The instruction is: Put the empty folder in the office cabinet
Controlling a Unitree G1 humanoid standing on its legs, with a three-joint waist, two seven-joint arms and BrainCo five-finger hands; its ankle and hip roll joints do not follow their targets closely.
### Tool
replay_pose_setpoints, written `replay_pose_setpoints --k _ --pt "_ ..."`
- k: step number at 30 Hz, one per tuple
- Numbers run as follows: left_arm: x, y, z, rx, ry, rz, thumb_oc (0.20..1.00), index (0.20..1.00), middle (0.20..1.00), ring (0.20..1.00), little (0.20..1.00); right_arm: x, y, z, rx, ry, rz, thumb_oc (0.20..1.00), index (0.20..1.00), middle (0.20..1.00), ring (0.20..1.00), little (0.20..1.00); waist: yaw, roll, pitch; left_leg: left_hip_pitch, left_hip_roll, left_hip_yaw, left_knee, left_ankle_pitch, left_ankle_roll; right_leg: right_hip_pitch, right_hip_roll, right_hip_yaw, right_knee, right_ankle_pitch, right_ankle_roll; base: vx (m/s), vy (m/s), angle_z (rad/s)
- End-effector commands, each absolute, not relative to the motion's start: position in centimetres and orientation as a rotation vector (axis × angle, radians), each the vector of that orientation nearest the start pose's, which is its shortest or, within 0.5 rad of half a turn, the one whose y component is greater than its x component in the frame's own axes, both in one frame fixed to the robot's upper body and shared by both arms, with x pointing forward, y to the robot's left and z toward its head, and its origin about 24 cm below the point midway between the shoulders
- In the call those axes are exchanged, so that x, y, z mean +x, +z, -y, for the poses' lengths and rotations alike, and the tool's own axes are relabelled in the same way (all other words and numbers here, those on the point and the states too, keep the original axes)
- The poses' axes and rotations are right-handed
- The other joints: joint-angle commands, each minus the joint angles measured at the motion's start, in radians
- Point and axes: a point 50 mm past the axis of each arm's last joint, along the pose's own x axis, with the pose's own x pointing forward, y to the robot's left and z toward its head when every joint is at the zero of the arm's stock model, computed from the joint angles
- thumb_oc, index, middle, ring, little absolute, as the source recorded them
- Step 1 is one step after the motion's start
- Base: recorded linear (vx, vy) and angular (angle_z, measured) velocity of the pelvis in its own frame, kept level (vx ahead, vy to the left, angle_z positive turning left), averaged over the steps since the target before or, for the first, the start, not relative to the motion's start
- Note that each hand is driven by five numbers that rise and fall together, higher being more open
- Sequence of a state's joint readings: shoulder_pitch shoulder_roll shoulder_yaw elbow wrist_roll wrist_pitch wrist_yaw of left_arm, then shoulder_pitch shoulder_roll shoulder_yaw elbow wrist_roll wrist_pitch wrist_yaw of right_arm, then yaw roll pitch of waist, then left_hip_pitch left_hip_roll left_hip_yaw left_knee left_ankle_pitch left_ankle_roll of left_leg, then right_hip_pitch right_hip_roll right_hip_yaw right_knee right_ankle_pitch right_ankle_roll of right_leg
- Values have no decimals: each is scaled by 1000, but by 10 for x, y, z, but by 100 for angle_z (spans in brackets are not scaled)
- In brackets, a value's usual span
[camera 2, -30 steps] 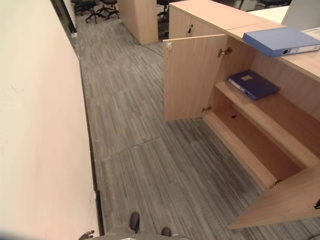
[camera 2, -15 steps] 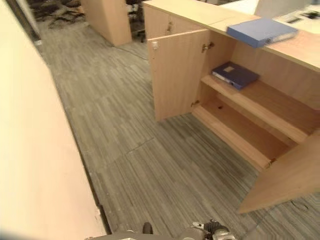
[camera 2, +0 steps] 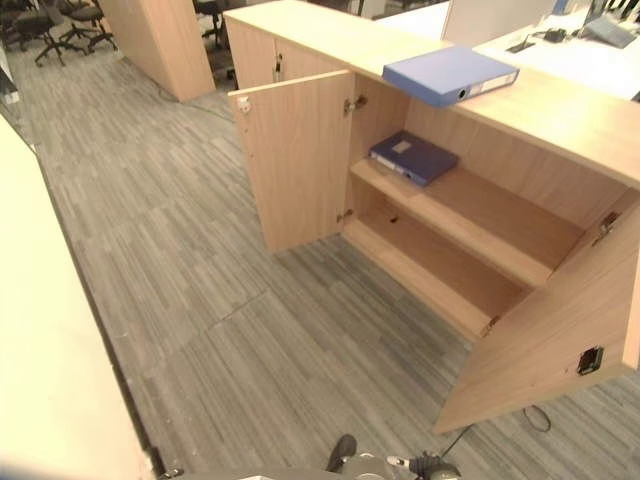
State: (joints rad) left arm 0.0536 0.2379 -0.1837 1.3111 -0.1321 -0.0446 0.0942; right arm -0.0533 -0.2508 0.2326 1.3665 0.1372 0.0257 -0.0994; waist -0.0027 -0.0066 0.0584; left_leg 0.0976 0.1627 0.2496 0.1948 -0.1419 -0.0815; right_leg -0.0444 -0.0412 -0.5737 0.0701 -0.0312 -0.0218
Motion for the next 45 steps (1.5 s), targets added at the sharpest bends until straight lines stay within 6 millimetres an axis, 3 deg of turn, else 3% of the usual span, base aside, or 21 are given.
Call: replay_pose_setpoints --k 1,2,5,6,9,12,13,14,16,22,26,31,32,33,35,38,39,40,42,43,45 --pt "76 -166 -226 235 146 -1228 1000 1000 1000 1000 1000 92 -161 242 -328 -166 -1299 1000 1000 1000 1000 1000 4 -17 53 14 -14 21 274 81 -2 31 4 41 -57 48 41 255 -285 -75" --pt "82 -165 -225 212 168 -1202 1000 1000 1000 1000 1000 94 -160 244 -315 -183 -1293 1000 1000 1000 1000 1000 13 -26 70 -56 35 39 410 137 -8 58 15 51 -61 14 14 231 -204 -65" --pt "83 -165 -222 189 184 -1192 1000 1000 1000 1000 1000 94 -160 246 -325 -185 -1295 1000 1000 1000 1000 1000 29 -40 80 -133 66 59 427 102 22 88 6 82 -69 -4 9 143 -33 -68" --pt "83 -165 -221 182 186 -1188 1000 1000 1000 1000 1000 94 -160 245 -333 -174 -1294 1000 1000 1000 1000 1000 48 -53 88 -207 49 33 363 69 42 112 -3 121 -87 -4 21 210 89 -71" --pt "82 -165 -220 202 167 -1187 1000 1000 1000 1000 1000 93 -160 245 -351 -159 -1296 1000 1000 1000 1000 1000 59 -57 91 -245 35 2 239 74 42 132 -20 155 -98 -5 38 158 108 -58" --pt "86 -164 -220 226 156 -1171 1000 1000 1000 1000 1000 92 -160 248 -382 -149 -1293 1000 1000 1000 1000 1000 77 -32 102 -271 38 -82 -50 236 -5 172 -15 195 -109 -18 52 164 128 -27" --pt "86 -164 -220 226 156 -1171 1000 1000 1000 1000 1000 92 -160 248 -383 -150 -1293 1000 1000 1000 1000 1000 77 -33 104 -263 36 -81 -63 244 -6 175 -15 194 -109 -18 52 256 219 -41" --pt "94 -162 -220 228 164 -1147 1000 1000 1000 1000 1000 96 -158 249 -391 -151 -1277 1000 1000 1000 1000 1000 93 -10 112 -295 51 -149 -258 338 -20 194 -11 225 -104 -29 56 169 163 -32" --pt "97 -162 -217 219 169 -1142 1000 1000 1000 1000 1000 96 -158 252 -400 -158 -1279 1000 1000 1000 1000 1000 92 4 110 -325 67 -191 -282 347 -41 207 -12 250 -104 -38 65 218 193 -63" --pt "83 -167 -214 195 174 -1190 1000 1000 1000 1000 1000 80 -161 254 -400 -153 -1337 1000 1000 1000 1000 1000 94 41 58 -278 71 -189 -282 359 -59 249 -52 283 -116 -41 104 237 243 -47" --pt "76 -168 -215 197 177 -1213 1000 1000 1000 1000 1000 64 -165 250 -405 -111 -1409 1000 1000 1000 1000 1000 100 24 31 -239 22 -155 -267 324 -33 262 -130 278 -116 -21 143 255 326 -12" --pt "77 -166 -227 242 173 -1218 1000 1000 1000 1000 1000 46 -168 246 -444 -17 -1495 1000 1000 1000 1000 1000 118 -16 12 -239 -76 -130 -211 236 34 227 -242 266 -61 29 196 144 284 -4" --pt "77 -165 -231 254 173 -1217 1000 1000 1000 1000 1000 45 -169 244 -445 3 -1499 1000 1000 1000 1000 1000 123 -26 5 -235 -119 -129 -203 209 57 210 -288 253 -13 69 209 131 260 5" --pt "77 -165 -231 254 173 -1217 1000 1000 1000 1000 1000 45 -169 244 -444 4 -1499 1000 1000 1000 1000 1000 122 -27 4 -236 -121 -129 -202 209 58 209 -290 253 -12 69 210 201 397 12" --pt "77 -164 -235 270 168 -1222 1000 1000 1000 1000 1000 60 -167 243 -435 6 -1450 1000 1000 1000 1000 1000 128 -35 3 -208 -197 -138 -194 170 103 176 -373 247 123 160 209 157 325 13" --pt "74 -164 -237 266 173 -1233 1000 1000 1000 1000 1000 69 -166 241 -430 12 -1415 1000 1000 1000 1000 1000 129 -32 12 -169 -238 -136 -201 148 137 144 -425 236 251 224 187 149 277 26" --pt "72 -164 -239 267 175 -1240 1000 1000 1000 1000 1000 75 -166 237 -422 20 -1389 1000 1000 1000 1000 1000 134 -32 19 -128 -250 -134 -214 121 138 143 -445 217 305 217 196 274 384 11" --pt "67 -165 -239 273 165 -1256 1000 1000 1000 1000 1000 87 -165 231 -411 32 -1342 1000 1000 1000 1000 1000 136 -27 36 -82 -256 -111 -225 95 150 108 -471 148 381 228 197 224 275 5" --pt "67 -165 -239 271 158 -1255 1000 1000 1000 1000 1000 91 -165 229 -404 33 -1323 1000 1000 1000 1000 1000 132 -24 45 -65 -250 -105 -232 87 152 87 -460 126 389 214 193 150 162 -13" --pt "68 -165 -235 260 140 -1253 1000 1000 1000 1000 1000 102 -163 225 -391 43 -1283 1000 1000 1000 1000 1000 113 -4 72 -35 -231 -100 -236 82 152 13 -386 99 381 150 170 136 89 -20" --pt "68 -166 -232 255 125 -1256 1000 1000 1000 1000 1000 108 -162 224 -386 42 -1264 1000 1000 1000 1000 1000 103 7 89 -16 -225 -99 -239 77 151 -10 -346 85 355 134 165 147 45 -15"
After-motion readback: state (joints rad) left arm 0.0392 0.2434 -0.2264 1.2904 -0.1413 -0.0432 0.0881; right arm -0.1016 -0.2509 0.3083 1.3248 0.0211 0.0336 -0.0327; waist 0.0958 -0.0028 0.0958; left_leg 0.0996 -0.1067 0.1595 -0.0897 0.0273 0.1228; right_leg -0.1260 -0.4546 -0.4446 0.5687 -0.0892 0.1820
